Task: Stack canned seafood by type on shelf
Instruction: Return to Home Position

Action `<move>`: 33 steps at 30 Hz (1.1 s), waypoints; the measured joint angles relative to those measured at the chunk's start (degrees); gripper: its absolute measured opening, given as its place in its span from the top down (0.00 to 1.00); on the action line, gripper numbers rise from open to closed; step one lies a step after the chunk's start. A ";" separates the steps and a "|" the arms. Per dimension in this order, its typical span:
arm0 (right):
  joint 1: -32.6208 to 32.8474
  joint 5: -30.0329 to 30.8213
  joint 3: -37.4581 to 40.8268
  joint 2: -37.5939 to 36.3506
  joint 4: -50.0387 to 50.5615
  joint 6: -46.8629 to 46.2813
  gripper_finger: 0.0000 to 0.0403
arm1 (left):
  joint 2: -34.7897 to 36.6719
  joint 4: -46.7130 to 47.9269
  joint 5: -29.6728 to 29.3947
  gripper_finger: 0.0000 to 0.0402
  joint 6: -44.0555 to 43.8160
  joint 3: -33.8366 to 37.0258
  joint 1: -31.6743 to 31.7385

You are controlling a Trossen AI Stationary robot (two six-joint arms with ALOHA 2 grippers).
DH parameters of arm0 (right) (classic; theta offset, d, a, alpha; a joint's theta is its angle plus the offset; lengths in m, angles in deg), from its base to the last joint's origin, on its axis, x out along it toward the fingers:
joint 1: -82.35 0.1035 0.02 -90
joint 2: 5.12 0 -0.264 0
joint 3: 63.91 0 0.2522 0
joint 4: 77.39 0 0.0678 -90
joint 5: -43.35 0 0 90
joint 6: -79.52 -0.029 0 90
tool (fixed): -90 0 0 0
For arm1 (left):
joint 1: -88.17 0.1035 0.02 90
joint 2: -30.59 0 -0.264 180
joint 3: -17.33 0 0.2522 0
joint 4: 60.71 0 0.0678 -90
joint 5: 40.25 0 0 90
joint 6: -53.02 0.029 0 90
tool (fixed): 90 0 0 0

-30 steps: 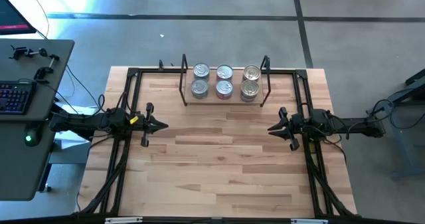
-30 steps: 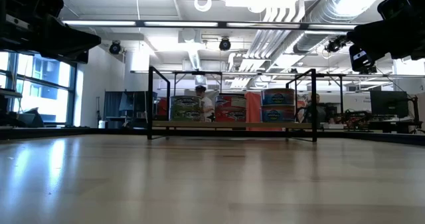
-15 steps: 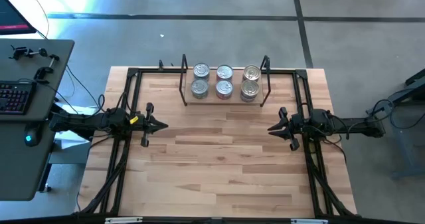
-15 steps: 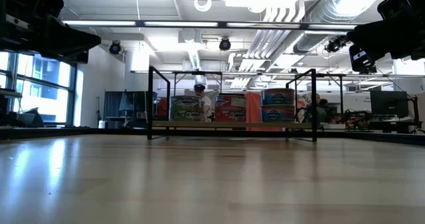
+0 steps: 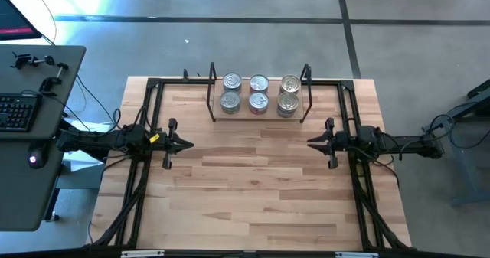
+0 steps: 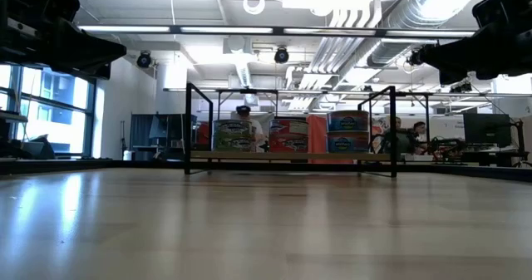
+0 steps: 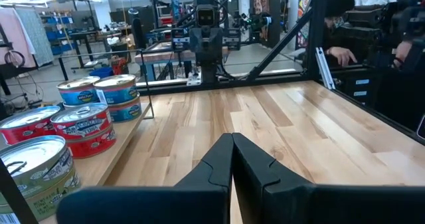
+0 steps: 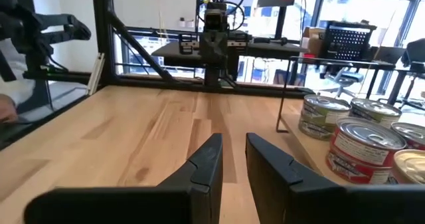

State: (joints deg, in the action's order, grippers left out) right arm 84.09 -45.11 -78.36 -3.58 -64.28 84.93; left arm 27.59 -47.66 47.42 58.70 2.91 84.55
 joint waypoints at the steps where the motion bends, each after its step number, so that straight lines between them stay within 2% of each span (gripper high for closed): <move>1: 0.00 0.00 0.00 0.00 0.00 -0.45 0.86 | 0.00 0.00 0.00 1.00 -0.01 0.00 0.00; 6: 0.00 0.00 0.00 0.00 -0.02 -2.90 0.86 | 0.00 0.00 0.00 1.00 -0.01 0.00 0.00; 33: 0.00 0.00 0.00 0.00 -0.04 -2.91 0.86 | 0.00 0.00 0.00 1.00 -0.01 0.00 0.00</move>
State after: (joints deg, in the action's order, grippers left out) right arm 84.09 -45.11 -78.36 -3.58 -64.32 82.02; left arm 27.59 -47.66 47.42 58.69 2.91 84.55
